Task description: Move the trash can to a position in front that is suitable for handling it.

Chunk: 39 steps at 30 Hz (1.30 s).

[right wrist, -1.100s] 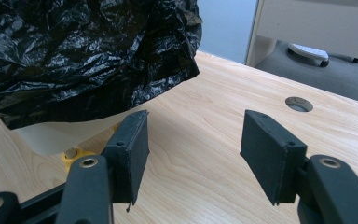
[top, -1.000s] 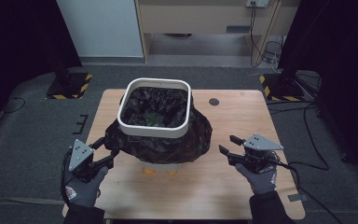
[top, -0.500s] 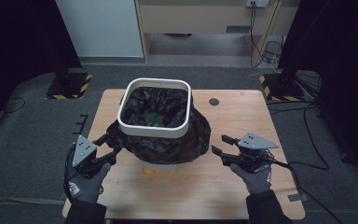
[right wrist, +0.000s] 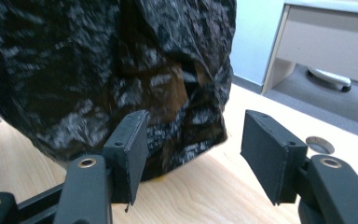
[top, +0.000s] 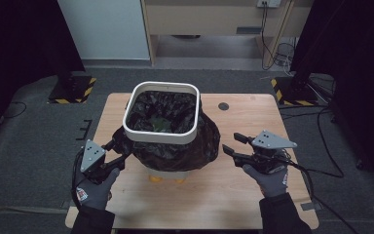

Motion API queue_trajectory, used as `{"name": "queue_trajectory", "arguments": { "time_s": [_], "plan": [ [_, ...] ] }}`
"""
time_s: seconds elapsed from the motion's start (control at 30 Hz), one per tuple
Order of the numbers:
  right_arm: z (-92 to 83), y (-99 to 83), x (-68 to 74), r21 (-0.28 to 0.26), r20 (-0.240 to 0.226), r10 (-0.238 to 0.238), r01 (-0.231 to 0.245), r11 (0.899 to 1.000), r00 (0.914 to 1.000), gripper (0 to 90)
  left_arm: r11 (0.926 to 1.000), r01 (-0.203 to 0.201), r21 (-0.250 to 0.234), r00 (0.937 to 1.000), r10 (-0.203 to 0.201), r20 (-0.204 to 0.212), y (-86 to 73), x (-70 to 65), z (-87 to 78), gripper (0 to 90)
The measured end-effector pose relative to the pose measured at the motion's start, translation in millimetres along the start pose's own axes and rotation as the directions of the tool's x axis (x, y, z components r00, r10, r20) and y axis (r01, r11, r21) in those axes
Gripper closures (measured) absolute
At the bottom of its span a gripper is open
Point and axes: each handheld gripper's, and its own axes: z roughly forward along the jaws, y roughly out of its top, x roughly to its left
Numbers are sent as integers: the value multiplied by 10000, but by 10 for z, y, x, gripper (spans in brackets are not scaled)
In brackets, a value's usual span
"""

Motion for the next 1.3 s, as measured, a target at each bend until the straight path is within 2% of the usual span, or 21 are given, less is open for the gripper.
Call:
{"name": "queue_trajectory", "arguments": {
  "time_s": [0.23, 0.3, 0.5, 0.7, 1.0, 1.3],
  "plan": [
    [109, 65, 86, 61, -303, -47, 49, 10000, 9995, 409, 9999, 124, 0, 9999, -124, 61, 1, 4, 21, 468],
    [150, 45, 120, 94, -514, 62, -58, 9999, 9987, 410, 9999, 138, 14, 9999, -139, 78, -1, -1, 30, 478],
    [267, -41, 211, 440, -881, 13, 26, 9990, 9961, 416, 9998, 215, 24, 9997, -215, 77, -13, 4, 48, 492],
    [370, -102, 272, 619, -1130, 48, 22, 9981, 9936, 432, 9998, 211, 37, 9997, -211, 98, -2, -2, 61, 512],
    [469, -132, 291, 738, -1356, 97, 4, 9973, 9907, 453, 9996, 269, 18, 9995, -270, 176, 2, 2, 65, 532],
    [533, -140, 285, 739, -1472, 77, 33, 9973, 9891, 534, 9995, 329, -13, 9992, -328, 239, 3, 7, 72, 541]
  ]
}}
